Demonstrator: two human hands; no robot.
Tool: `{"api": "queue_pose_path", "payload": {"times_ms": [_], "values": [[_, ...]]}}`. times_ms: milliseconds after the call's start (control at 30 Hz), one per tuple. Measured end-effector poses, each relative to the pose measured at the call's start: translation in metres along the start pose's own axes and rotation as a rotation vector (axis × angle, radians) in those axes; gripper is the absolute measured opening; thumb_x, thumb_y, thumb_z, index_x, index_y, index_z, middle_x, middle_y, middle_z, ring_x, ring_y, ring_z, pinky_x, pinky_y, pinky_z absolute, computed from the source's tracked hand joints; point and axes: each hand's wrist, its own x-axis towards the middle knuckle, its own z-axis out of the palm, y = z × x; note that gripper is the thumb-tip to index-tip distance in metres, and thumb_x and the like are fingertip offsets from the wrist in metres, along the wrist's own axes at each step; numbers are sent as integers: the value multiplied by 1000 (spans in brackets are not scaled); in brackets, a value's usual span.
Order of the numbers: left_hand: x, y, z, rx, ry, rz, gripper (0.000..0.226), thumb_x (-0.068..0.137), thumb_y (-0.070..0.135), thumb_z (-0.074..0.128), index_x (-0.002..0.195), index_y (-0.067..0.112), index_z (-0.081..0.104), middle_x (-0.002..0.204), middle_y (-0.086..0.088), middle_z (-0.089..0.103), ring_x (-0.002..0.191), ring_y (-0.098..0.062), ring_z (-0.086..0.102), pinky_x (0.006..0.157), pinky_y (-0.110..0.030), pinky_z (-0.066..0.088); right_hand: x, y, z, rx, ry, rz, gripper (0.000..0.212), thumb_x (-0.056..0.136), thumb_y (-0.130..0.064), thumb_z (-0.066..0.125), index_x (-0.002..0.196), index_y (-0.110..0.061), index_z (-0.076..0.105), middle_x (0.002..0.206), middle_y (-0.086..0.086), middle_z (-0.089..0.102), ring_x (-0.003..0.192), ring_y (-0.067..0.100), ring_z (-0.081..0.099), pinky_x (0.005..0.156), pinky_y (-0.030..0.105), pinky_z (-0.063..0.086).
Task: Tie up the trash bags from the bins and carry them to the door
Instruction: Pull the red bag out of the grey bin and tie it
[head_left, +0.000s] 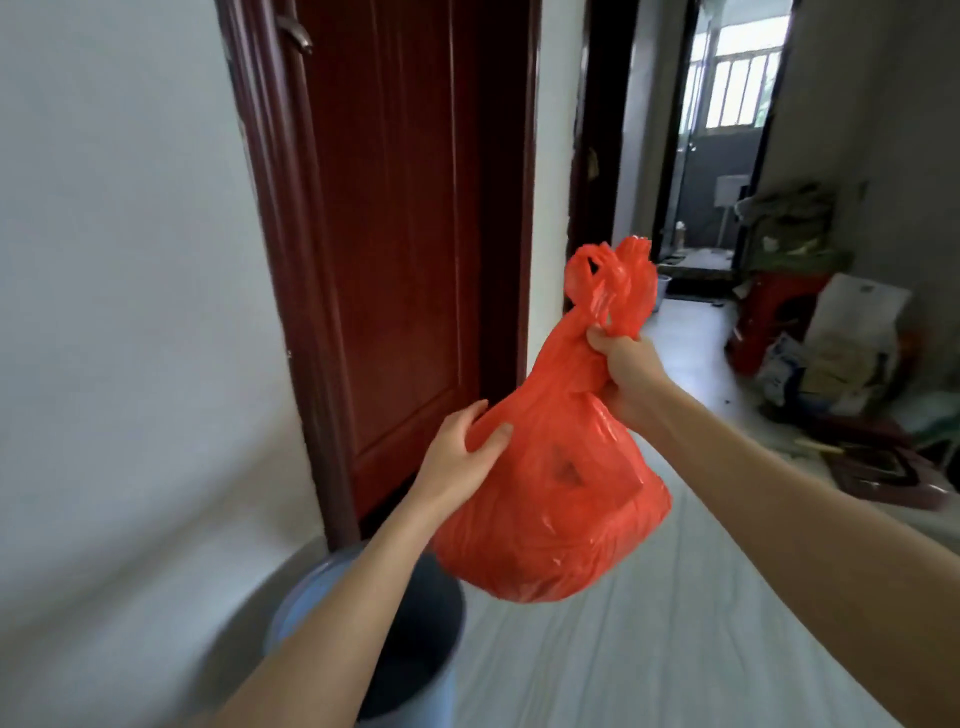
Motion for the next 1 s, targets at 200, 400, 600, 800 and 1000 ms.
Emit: {"api": "queue_pose_path", "payload": {"times_ms": [200, 400, 600, 800, 1000], "values": [[-16, 0, 101, -8, -324, 32, 74, 82, 36, 65, 143, 20, 28, 150, 2, 29, 133, -6, 30, 106, -19, 24, -8, 34, -111, -167, 174, 76, 18, 88, -4, 54, 72, -12, 57, 44, -3, 62, 35, 5, 57, 43, 23, 50], [-33, -38, 210, 69, -657, -36, 92, 77, 31, 73, 147, 18, 15, 155, 0, 18, 142, -13, 19, 111, -23, 18, -24, 93, -224, -273, 309, 194, 13, 88, -2, 53, 79, -7, 60, 51, -1, 63, 45, 11, 60, 55, 30, 51], [-43, -69, 312, 76, -937, -101, 102, 64, 30, 81, 146, 21, 20, 148, 0, 33, 136, -18, 33, 113, -35, 29, -37, 142, -309, -241, 397, 311, 20, 89, 1, 49, 79, -15, 56, 72, 6, 58, 48, 8, 61, 47, 21, 53], [-46, -115, 405, 382, -925, 29, 49, 76, 38, 51, 125, 35, 52, 104, -10, 62, 99, -33, 60, 83, -40, 50, -49, 182, -386, -187, 432, 408, 19, 88, 2, 51, 78, -13, 58, 60, 1, 66, 54, 13, 63, 55, 27, 54], [-39, -135, 435, -106, -637, -277, 21, 92, 6, 50, 109, 4, 63, 98, -7, 59, 100, -22, 58, 71, -11, 38, -54, 166, -467, -32, 574, 327, 15, 85, 2, 54, 81, -11, 59, 54, -3, 64, 47, 7, 60, 49, 21, 53]]}}
